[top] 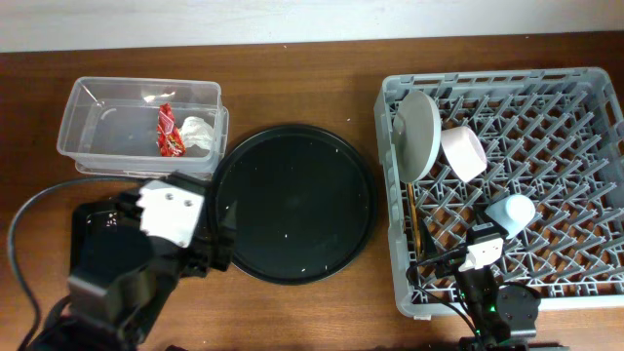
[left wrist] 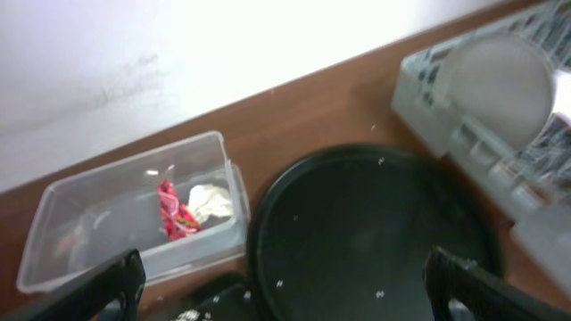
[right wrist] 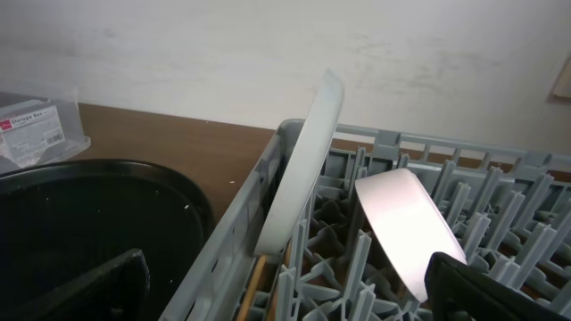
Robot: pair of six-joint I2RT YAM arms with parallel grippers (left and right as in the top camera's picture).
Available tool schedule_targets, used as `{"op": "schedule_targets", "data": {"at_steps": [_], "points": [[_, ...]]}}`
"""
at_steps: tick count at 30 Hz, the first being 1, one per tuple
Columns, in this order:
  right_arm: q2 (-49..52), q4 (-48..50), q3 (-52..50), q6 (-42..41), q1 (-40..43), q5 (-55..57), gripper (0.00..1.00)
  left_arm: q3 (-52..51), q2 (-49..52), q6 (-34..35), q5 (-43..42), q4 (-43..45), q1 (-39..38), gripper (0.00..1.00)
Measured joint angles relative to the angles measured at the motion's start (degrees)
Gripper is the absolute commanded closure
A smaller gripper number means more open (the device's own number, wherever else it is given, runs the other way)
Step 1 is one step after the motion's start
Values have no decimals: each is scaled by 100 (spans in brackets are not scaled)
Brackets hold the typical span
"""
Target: Sort waste into correct bins and load items into the dishwasher rack
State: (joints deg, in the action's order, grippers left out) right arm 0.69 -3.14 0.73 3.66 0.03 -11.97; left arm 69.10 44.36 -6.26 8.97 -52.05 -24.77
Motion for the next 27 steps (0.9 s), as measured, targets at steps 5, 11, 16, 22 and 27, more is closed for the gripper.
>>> {"op": "schedule_targets", "data": {"at_steps": [5, 11, 16, 22, 27], "points": [[0, 0, 0, 2, 0, 2, 2, -1161, -105, -367, 33, 1303, 249, 1], [0, 2, 0, -2, 0, 0, 2, -3091, -1036, -490, -597, 2990, 1132, 1], [0, 2, 0, 2, 0, 2, 2, -4374, -2472, -516, -1045, 3309, 1423, 1], [0, 2, 0, 2, 0, 2, 2, -5285, -3703, -531, -1169, 3381, 1427, 1], [0, 0, 0, 0, 0, 0, 2, -6323, -4280, -533, -1200, 4002, 1427, 1]]}}
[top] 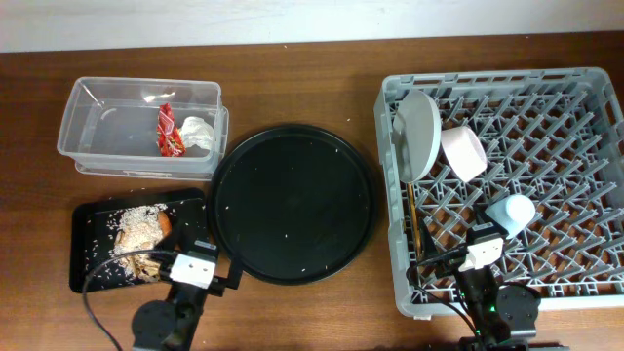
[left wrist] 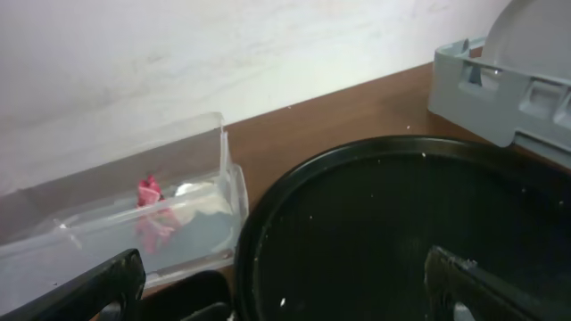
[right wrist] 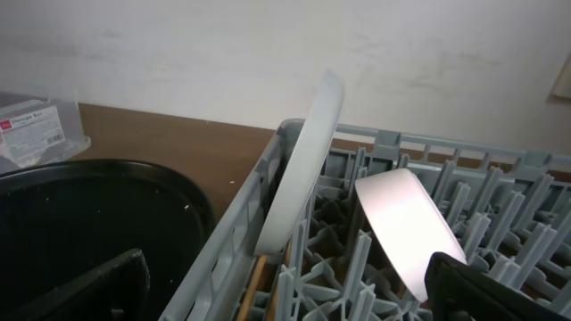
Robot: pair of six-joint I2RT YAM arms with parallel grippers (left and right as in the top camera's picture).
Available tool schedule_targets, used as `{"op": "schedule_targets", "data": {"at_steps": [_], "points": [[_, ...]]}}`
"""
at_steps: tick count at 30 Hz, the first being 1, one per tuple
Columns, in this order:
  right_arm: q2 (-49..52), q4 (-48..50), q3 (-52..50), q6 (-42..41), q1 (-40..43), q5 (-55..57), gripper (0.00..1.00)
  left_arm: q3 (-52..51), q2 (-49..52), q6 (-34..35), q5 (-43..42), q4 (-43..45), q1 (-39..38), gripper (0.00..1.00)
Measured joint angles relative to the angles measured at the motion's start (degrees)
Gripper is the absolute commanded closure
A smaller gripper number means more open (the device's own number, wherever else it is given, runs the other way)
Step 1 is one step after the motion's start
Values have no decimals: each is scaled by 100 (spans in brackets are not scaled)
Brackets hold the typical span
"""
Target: Sort waste into correct bins and load items into the dishwasher rack
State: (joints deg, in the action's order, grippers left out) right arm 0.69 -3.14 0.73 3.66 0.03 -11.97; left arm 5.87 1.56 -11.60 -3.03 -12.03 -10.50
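Low at the table's front edge, my left gripper (left wrist: 287, 287) is open and empty, facing the round black plate (top: 292, 203). A clear bin (top: 97, 122) at the back left holds a red wrapper (top: 170, 131) and crumpled white paper (top: 200, 134). Front left, a black rectangular tray (top: 90, 263) carries rice and food scraps (top: 139, 231). The grey rack (top: 546, 107) holds a grey plate (top: 419, 132), a white cup (top: 463, 153), a pale cup (top: 512, 212) and chopsticks (right wrist: 254, 281). My right gripper (right wrist: 287, 287) is open and empty at the rack's front left corner.
The round black plate bears only a few crumbs and lies between the bins and the rack. Bare wooden table (top: 292, 78) runs along the back, in front of a white wall (left wrist: 178, 53).
My left arm was over the black rectangular tray, hiding it. Now it is lower, at the table's front edge, and the tray with food scraps shows. The right arm has not moved.
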Motion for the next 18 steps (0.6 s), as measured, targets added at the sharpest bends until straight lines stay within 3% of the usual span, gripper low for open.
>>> {"op": "schedule_targets", "data": {"at_steps": [5, 18], "points": [[0, 0, 0, 2, 0, 0, 2, -448, -52, 0, -7, 713, -2, 1], [0, 0, 0, 0, 0, 0, 2, -470, -61, 0, -7, 748, -2, 1]]}}
